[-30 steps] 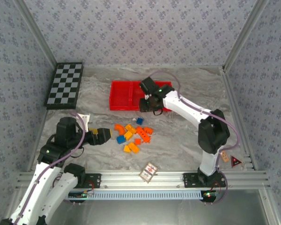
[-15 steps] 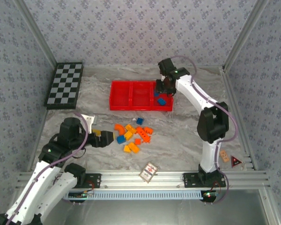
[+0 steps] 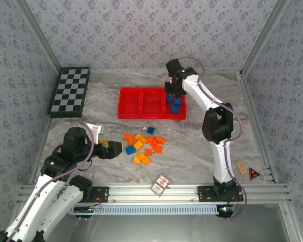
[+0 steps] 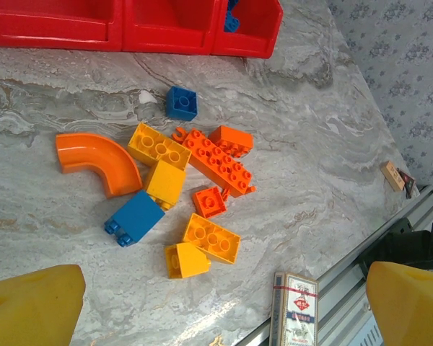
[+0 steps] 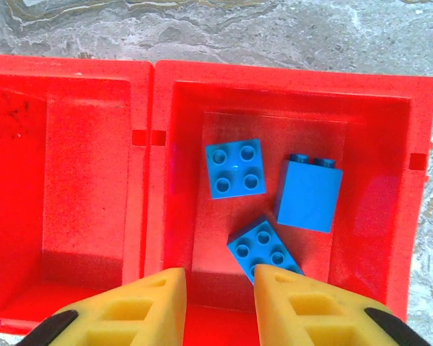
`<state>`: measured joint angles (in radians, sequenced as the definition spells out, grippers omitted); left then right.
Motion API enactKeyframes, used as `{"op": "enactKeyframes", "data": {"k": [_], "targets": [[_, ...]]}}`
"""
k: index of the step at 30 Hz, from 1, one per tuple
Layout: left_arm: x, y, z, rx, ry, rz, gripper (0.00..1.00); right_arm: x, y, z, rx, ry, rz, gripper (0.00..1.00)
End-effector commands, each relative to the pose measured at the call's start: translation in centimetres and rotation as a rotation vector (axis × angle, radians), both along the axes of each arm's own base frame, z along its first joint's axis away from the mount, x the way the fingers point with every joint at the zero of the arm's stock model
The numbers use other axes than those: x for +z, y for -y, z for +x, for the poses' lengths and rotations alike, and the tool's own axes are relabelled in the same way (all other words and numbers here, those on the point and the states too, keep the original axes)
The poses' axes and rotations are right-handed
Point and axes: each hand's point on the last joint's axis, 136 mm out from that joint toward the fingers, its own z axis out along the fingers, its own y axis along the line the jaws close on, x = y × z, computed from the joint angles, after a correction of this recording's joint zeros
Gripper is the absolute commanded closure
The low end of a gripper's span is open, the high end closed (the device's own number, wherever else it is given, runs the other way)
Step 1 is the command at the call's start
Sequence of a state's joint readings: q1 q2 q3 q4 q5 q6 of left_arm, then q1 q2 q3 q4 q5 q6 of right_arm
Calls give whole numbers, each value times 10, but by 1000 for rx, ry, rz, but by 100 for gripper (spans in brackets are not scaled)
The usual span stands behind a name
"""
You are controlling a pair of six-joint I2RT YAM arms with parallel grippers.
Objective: Sort the legos into containers by color
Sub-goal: Place the lego in the container.
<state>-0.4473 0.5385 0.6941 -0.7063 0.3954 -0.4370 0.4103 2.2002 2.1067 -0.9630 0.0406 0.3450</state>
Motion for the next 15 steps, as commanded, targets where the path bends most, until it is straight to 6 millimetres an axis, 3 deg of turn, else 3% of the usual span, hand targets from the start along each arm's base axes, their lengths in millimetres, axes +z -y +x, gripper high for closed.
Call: {"op": "enactKeyframes", "data": {"k": [1,8,15], "targets": [[0,0,-1,-10,15,9,0,0,8,-3,4,-19,-41,68],[-1,-1,0,1,7,16,0,19,10,-22,-5,11,-34,57],[-2,-2,2,12,0,23,0,33,7,-76,16,34,1,36]]}}
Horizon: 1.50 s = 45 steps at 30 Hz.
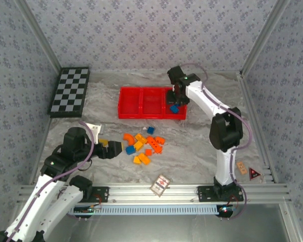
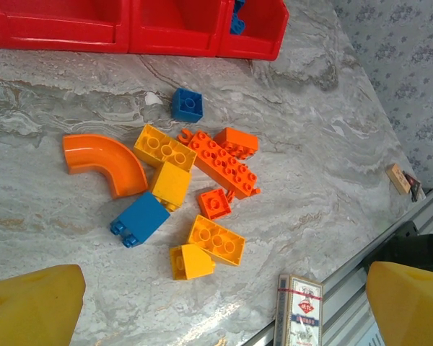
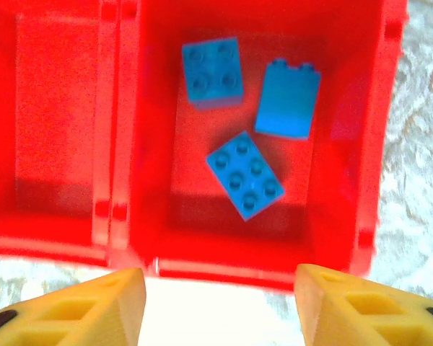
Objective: Sort the legos into containers by color
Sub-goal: Place the lego in the container, then pick up the lego from the center of the table.
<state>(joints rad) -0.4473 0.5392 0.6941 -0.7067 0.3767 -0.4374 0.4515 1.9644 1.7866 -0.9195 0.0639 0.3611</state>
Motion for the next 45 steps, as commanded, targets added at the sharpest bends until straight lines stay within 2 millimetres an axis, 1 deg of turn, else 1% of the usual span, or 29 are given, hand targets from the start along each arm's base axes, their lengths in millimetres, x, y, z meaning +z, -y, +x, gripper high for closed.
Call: {"op": "enactKeyframes", "data": {"k": [1,2,5,9,11,13,15,16,19,21,24,26,29,30,33,35,41,45], "targets": [[-2,0,0,-2,-5,14,0,28,-5,-25,9,59,44,33],[-2,0,0,-2,-8,15,0,30,-8,-32,25,58,58,31],[-3,0,0,0,-10,17,0,33,-21,-59,125,56,102,29],[-3,-1,0,6,-10,20,0,24,-46,-98,417,39,120,27],[-3,-2,1,12,-10,22,0,14,-58,-120,581,34,85,27],[-3,-3,1,13,-9,23,0,-4,-66,-147,772,15,27,28],[-3,-3,1,16,-10,24,0,-22,-70,-168,905,-6,-30,26],[-4,-3,1,17,-11,26,0,-30,-71,-174,946,-16,-56,24],[-3,-3,1,19,-10,24,0,-50,-65,-172,949,-49,-133,17],[-3,-3,1,15,-8,22,0,-58,-62,-168,942,-55,-164,12],[-2,-3,1,13,-8,21,0,-64,-61,-164,930,-64,-183,8],[-2,-2,1,13,-8,20,0,-66,-61,-163,903,-89,-182,8],[-3,-2,0,10,-11,19,0,-74,-58,-159,898,-123,-232,6],[-2,-2,0,10,-9,19,0,-78,-58,-159,900,-140,-250,0],[-2,-2,0,10,-8,18,0,-82,-57,-158,899,-150,-274,0],[-2,-2,0,10,-9,18,0,-79,-60,-161,879,-152,-244,0],[-2,-2,1,9,-8,17,0,-71,-60,-155,859,-125,-218,1],[-2,-2,1,12,-10,18,0,-75,-61,-158,883,-138,-187,5]]}}
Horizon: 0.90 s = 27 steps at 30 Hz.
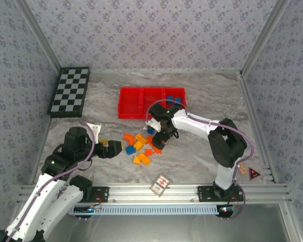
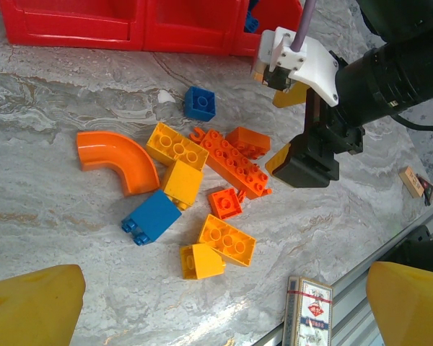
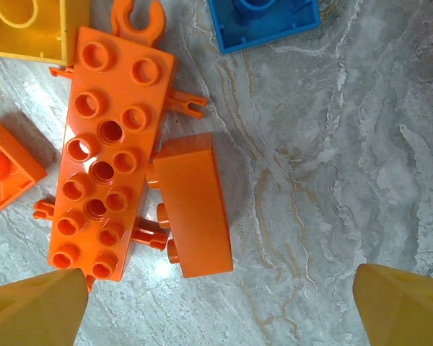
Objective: Sort the legos into containers by color
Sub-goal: Pick up the lego from the center of the table.
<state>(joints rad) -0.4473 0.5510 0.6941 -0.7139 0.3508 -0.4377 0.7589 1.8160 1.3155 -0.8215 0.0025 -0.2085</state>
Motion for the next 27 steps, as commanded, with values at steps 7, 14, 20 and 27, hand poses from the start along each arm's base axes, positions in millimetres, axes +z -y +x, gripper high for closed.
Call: {"op": "enactKeyframes", "data": {"k": [7,14,20,27], "targets": [[2,0,-2,-2,0,-2,0,-2,-2,0,13,-42,34,16],[1,0,-2,1,-2,0,0,-14,-4,4,33,-56,7,25],[1,-1,-1,6,-2,1,0,-18,-8,5,44,-75,4,37],[0,-1,0,9,-7,3,0,-21,-10,9,36,-88,9,62]]}}
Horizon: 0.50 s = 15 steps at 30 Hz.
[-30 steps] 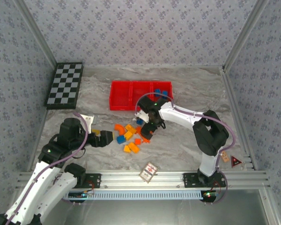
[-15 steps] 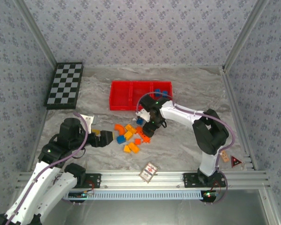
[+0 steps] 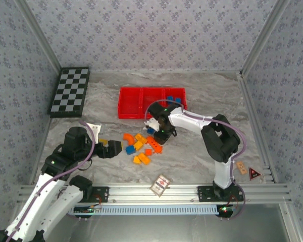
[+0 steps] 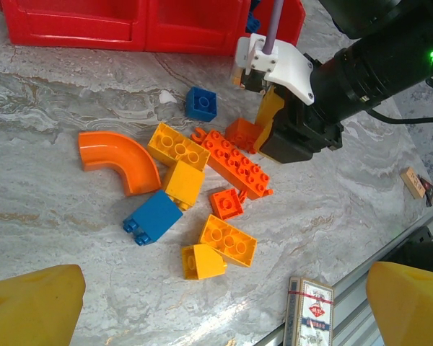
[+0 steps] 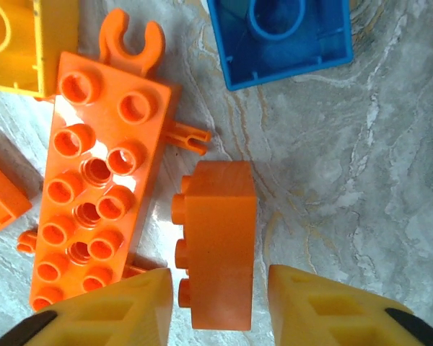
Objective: Sort the legos into containers by color
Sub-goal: Pick up the lego from the center of the table.
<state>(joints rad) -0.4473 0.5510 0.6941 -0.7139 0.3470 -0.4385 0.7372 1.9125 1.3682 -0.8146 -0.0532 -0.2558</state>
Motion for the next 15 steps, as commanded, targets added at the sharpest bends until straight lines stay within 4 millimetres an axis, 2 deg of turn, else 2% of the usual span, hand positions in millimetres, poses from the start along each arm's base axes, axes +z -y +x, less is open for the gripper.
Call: {"op": "enactKeyframes", "data": {"k": [1,10,15], "targets": [[0,-1,-1,6,-8,2,0,-2,0,1,2,-31,-6,64],[1,-1,0,8,-8,2,0,-1,0,3,-10,-26,-12,74],[0,-1,-1,7,-9,2,0,12,-1,4,-29,2,-7,84]]}}
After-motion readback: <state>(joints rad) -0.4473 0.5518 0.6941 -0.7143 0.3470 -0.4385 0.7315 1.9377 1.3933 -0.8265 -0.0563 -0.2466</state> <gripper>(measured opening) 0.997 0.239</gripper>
